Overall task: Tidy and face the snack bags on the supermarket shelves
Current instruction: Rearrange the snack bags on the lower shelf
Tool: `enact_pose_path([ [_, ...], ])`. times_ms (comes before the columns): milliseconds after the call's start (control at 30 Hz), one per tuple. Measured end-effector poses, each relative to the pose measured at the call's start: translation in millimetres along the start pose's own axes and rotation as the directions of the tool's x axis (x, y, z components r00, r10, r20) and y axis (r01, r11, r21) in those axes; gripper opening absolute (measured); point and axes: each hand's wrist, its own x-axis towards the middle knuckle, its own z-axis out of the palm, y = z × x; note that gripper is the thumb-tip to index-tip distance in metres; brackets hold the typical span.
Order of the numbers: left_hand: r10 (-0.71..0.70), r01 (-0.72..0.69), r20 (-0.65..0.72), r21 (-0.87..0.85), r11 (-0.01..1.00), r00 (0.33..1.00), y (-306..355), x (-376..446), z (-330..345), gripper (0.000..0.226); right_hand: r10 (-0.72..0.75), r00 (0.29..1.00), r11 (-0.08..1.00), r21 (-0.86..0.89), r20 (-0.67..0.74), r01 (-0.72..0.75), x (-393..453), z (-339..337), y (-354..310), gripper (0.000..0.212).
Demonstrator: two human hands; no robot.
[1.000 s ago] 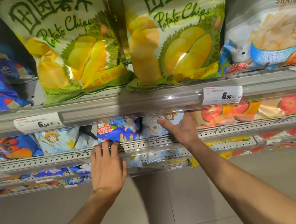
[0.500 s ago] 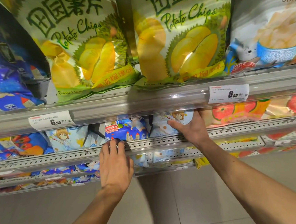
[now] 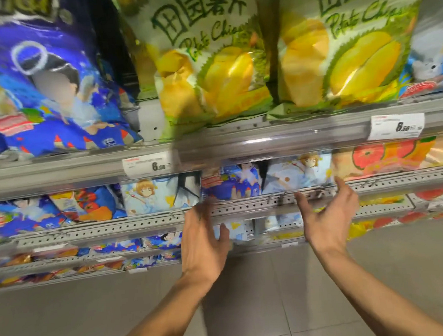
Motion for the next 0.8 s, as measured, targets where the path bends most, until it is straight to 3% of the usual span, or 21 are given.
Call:
enact_pose_path([
  [67, -0.059, 0.054, -0.086, -0.067, 0.996, 0.994, -13, -5, -12, 0.043, 0.01, 1.0, 1.0, -0.005, 0.005, -0.01, -22, 6, -6, 0.08],
  [167, -0.144, 0.113, -0.211, -0.153, 0.982, 0.967, -39, -6, -36, 0.032, 0.009, 0.992, 0.999, 0.035, 0.124, -0.014, -48, 21, -21, 0.075],
  [333, -0.199, 0.132, -0.331, -0.214, 0.968, 0.922, -81, 6, -77, 0.035, -0.009, 0.971, 0.996, 0.085, 0.237, -0.011, -64, 48, -49, 0.075],
  [433, -0.26, 0.166, -0.301, -0.303, 0.938, 0.918, -94, 22, -98, 0.027, -0.034, 0.961, 0.997, 0.069, 0.273, 0.016, -57, 58, -61, 0.075],
  [533, -0.285, 0.183, -0.167, -0.455, 0.872, 0.944, -100, 44, -104, 0.036, -0.051, 0.953, 0.996, 0.089, 0.297, 0.025, -39, 68, -70, 0.079],
  [600, -0.273, 0.186, -0.093, -0.525, 0.831, 0.957, -107, 59, -101, 0.04, -0.02, 0.94, 0.991, 0.13, 0.341, -0.026, -23, 76, -76, 0.084],
  [700, -0.239, 0.174, -0.022, -0.622, 0.763, 0.971, -114, 80, -95, 0.054, 0.021, 0.919, 0.963, 0.239, 0.395, -0.125, 0, 92, -81, 0.074],
  [800, -0.215, 0.192, 0.036, -0.606, 0.772, 0.976, -126, 95, -91, 0.058, 0.04, 0.9, 0.968, 0.208, 0.433, -0.143, 16, 107, -80, 0.081],
])
